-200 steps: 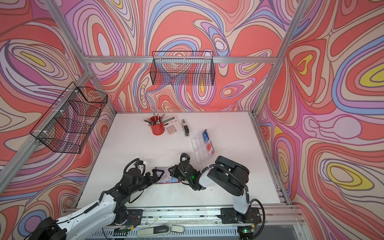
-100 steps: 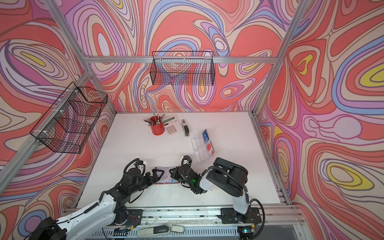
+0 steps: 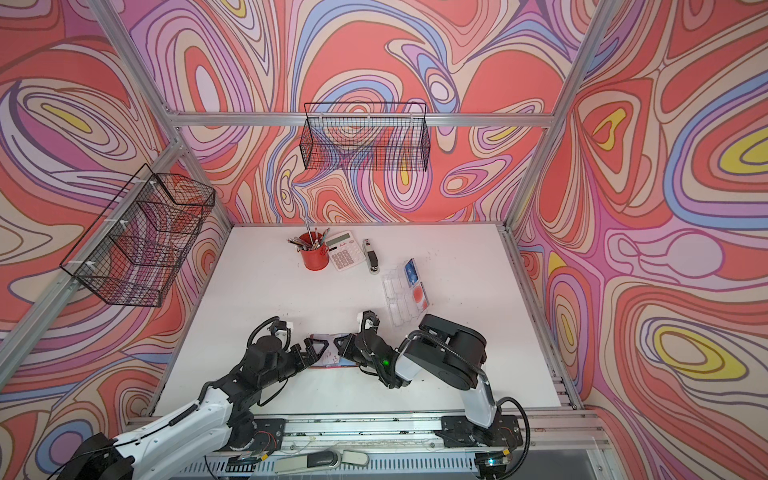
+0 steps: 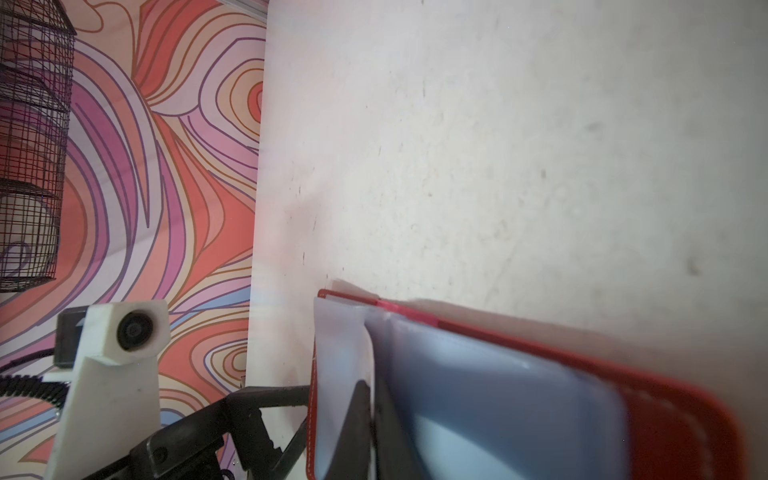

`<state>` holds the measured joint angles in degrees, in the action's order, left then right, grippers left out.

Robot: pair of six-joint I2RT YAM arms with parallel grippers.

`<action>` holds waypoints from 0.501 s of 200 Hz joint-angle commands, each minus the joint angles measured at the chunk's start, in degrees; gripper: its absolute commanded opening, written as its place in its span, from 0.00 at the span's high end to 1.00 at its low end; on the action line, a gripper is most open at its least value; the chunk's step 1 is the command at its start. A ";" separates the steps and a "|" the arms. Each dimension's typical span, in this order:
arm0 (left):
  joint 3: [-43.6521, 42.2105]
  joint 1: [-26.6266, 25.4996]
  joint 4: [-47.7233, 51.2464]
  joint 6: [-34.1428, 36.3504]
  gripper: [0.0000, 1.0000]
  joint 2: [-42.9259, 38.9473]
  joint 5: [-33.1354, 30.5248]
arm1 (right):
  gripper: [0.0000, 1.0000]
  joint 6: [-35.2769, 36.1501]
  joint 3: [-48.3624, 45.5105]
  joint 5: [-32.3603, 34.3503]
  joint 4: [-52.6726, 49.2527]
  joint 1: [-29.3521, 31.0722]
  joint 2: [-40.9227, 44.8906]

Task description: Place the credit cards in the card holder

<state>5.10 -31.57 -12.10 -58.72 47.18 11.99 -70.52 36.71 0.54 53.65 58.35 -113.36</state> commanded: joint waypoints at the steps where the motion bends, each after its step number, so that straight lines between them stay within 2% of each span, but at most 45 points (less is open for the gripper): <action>1: -2.26 -0.34 7.44 -0.60 0.00 2.30 0.05 | 1.00 2.02 0.85 -1.76 -3.16 0.96 -1.54; 25: -2.31 -0.35 7.44 -0.60 0.00 2.39 -0.08 | 1.00 3.46 2.60 -1.11 -8.63 1.02 -1.17; 45: -2.56 -0.34 7.70 -0.87 0.00 2.06 -0.47 | 1.00 6.13 6.13 1.30 -20.10 1.00 0.36; 74: -2.66 -0.33 8.73 -1.04 0.00 0.78 -1.16 | 0.80 8.99 7.26 6.66 -30.13 0.99 4.97; 100: -3.21 -0.33 9.43 -1.29 0.00 -1.21 -1.35 | 0.73 11.42 7.88 10.51 -36.63 1.05 9.77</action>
<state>4.93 -31.57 -12.05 -58.74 46.61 11.77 -62.63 44.03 5.21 29.58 59.09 -107.66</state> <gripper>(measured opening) 0.998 0.254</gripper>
